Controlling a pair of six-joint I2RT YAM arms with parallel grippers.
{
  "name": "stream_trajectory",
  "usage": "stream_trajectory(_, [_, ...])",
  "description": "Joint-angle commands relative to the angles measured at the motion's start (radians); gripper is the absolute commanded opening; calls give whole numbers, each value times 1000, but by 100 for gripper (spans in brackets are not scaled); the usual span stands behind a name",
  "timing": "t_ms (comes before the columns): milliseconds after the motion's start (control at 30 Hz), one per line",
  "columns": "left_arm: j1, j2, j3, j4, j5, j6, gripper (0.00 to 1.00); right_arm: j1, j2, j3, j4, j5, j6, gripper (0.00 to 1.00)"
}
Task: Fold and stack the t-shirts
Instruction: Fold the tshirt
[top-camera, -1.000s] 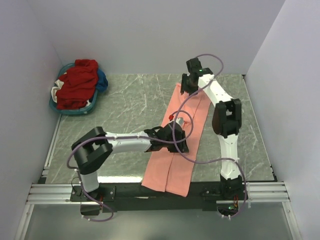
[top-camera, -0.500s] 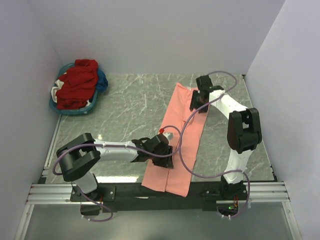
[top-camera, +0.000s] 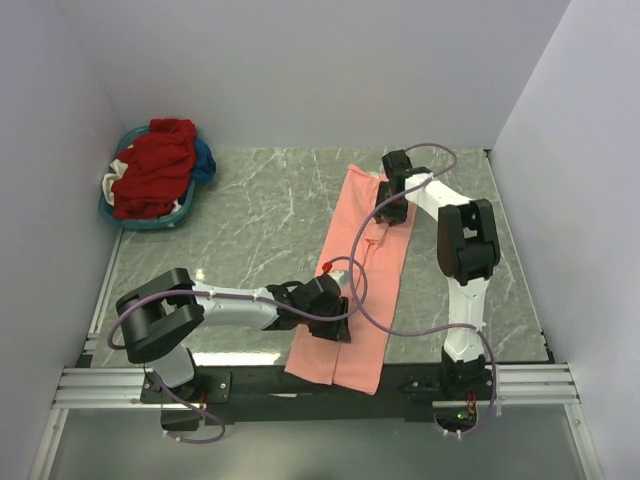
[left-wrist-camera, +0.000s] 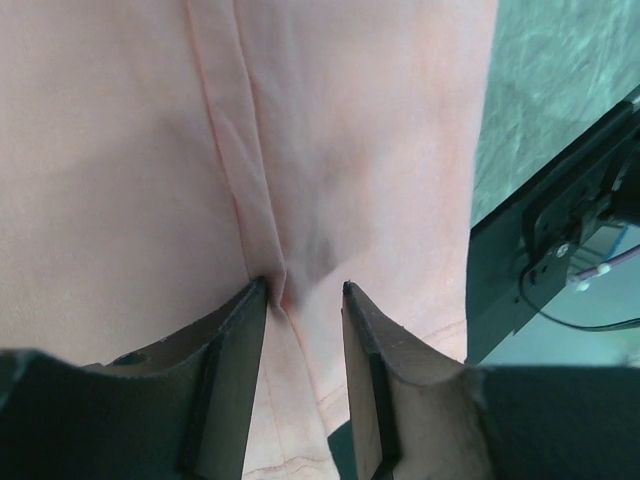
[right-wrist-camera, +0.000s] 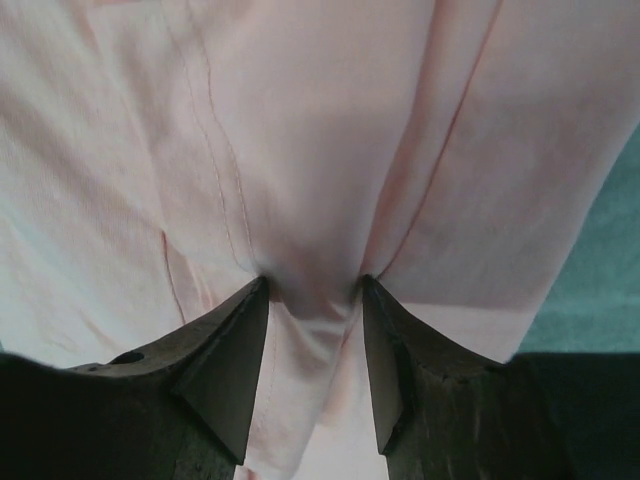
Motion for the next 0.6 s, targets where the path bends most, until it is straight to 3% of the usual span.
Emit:
stream_trajectory(0, [-3, 39, 19, 52, -16, -27, 42, 1, 60, 93, -22, 1, -23, 49])
stream_trajectory(433, [42, 218, 193, 87, 23, -47, 41, -13, 316, 562, -175, -28, -95, 50])
stream_trajectory(567, [75, 272, 261, 96, 54, -41, 41, -16, 330, 582, -152, -35, -81, 50])
